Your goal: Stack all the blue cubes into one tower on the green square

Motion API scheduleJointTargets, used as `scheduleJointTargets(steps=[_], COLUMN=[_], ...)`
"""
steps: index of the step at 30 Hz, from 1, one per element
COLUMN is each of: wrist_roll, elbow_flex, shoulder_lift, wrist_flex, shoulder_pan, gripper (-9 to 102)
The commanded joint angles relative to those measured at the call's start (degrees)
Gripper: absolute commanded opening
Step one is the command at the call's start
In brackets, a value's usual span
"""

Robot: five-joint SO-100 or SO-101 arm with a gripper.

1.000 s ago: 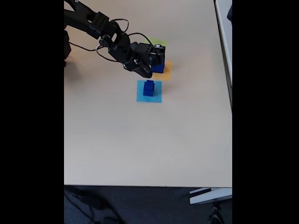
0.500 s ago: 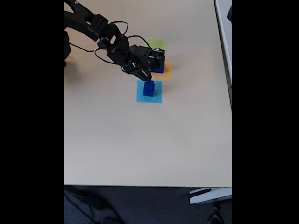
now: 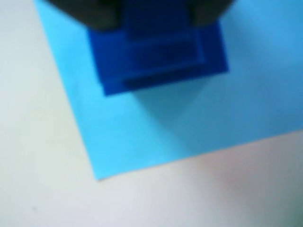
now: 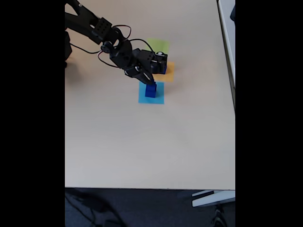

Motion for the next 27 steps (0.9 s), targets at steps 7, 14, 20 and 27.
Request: scheduleJointTargets(steps=[7, 14, 20, 27], wrist_roll=[-0.3, -0.4, -1.0, -2.4], elbow_flex=[-3.5, -3.6, -4.1, -5.0], shoulder_lift=[0.0, -0.1, -0.1, 0.1], wrist_flex=[-1.3, -1.3, -1.3, -0.6], shoulder_pan=[0.6, 0.8, 0.9, 0.9], gripper=[0, 4, 7, 10])
